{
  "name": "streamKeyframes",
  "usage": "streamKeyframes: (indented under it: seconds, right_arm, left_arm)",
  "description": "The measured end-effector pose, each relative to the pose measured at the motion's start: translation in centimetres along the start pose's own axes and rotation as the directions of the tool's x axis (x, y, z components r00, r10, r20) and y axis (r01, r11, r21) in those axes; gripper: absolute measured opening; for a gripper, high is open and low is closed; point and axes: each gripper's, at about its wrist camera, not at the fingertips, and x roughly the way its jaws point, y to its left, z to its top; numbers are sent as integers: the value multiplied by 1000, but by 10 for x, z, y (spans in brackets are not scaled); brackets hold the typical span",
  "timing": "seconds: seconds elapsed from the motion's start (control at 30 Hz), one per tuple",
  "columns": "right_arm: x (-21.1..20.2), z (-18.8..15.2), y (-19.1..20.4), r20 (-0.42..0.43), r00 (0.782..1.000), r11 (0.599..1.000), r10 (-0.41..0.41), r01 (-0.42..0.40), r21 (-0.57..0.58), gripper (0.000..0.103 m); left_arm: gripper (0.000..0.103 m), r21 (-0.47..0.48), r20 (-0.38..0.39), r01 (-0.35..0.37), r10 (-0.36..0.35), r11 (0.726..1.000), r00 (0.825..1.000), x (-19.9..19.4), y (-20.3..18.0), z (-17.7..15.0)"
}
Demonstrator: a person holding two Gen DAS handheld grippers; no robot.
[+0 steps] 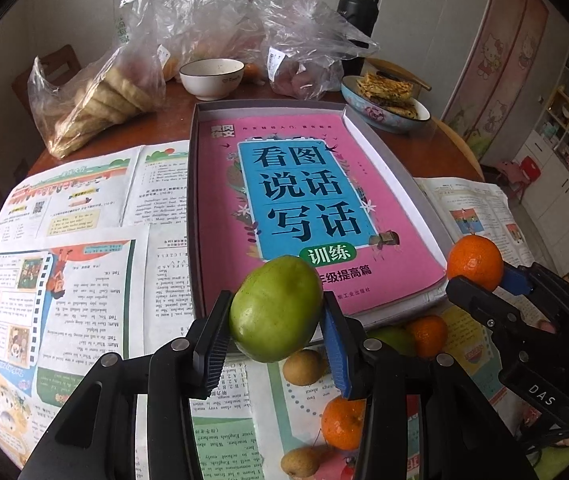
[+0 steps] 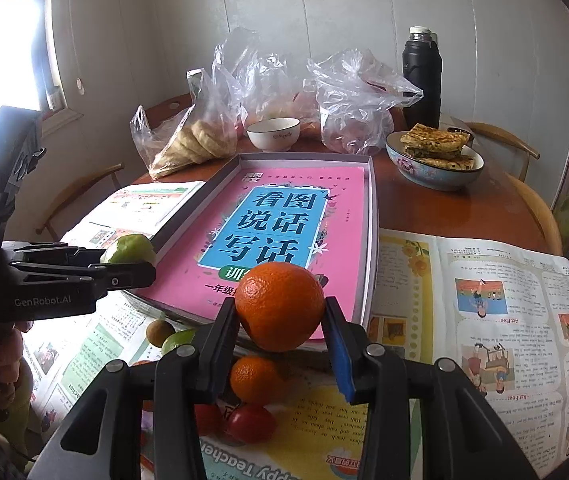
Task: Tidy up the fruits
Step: 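Lift the green fruit with the left tool while the right tool carries the orange toward the tray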
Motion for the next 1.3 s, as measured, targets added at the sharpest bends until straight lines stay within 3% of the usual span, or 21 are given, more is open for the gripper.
streamKeyframes:
  seconds: [0.67, 1.3]
  right_arm:
    - [38, 6, -10, -78, 997, 1000, 1, -1, 8, 42]
    - [55, 6, -11, -131, 990, 999, -52, 50, -14, 43]
  left_arm:
    - [44, 24, -65, -18, 19, 1000, 998, 35, -7, 4]
    - [44, -6, -85, -24, 23, 1000, 996, 44, 0, 2]
